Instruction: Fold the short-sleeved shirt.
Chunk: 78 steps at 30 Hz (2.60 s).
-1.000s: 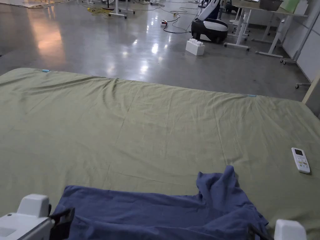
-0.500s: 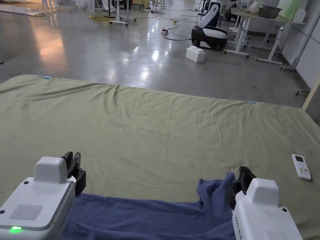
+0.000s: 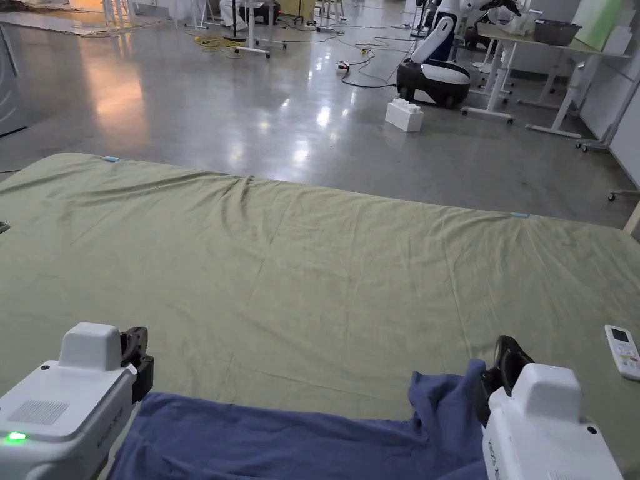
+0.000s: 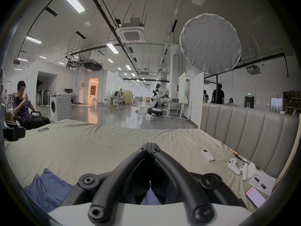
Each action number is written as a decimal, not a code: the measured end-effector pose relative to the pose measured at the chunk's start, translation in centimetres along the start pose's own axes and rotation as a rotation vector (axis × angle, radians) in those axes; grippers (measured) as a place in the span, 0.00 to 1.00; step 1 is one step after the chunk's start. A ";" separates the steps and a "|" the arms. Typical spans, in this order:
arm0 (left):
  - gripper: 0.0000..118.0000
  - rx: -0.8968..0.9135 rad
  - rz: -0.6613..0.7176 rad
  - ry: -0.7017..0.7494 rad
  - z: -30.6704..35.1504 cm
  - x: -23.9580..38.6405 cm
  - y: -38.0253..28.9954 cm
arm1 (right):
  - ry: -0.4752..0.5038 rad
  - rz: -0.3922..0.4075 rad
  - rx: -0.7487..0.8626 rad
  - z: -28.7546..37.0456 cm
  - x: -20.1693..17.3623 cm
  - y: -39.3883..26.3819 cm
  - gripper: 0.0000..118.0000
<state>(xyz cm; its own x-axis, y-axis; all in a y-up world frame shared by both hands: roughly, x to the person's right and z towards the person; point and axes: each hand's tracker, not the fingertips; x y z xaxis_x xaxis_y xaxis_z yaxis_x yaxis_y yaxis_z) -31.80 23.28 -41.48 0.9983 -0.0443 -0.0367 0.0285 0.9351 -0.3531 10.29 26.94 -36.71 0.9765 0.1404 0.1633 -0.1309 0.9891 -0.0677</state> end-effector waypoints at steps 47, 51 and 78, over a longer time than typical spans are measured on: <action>0.04 -0.555 0.035 -0.084 -13.3 -0.9 -4.6 | 0.200 -0.034 -0.999 -23.7 9.1 -14.8 0.66; 0.04 -0.556 0.035 -0.084 -13.6 -1.1 -4.6 | 0.181 0.050 -1.055 -24.7 7.4 -16.5 0.63; 0.04 -0.432 0.067 -0.175 -6.3 -4.7 -2.5 | 0.182 -0.037 -0.750 -9.2 12.0 -6.1 0.02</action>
<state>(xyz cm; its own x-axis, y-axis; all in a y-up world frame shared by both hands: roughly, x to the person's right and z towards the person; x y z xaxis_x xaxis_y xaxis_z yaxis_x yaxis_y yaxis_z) -36.86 18.93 -46.37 0.9917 0.1062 0.0728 -0.0227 0.7006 -0.7132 24.39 22.16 -43.43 0.9992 0.0346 0.0185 -0.0105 0.6892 -0.7245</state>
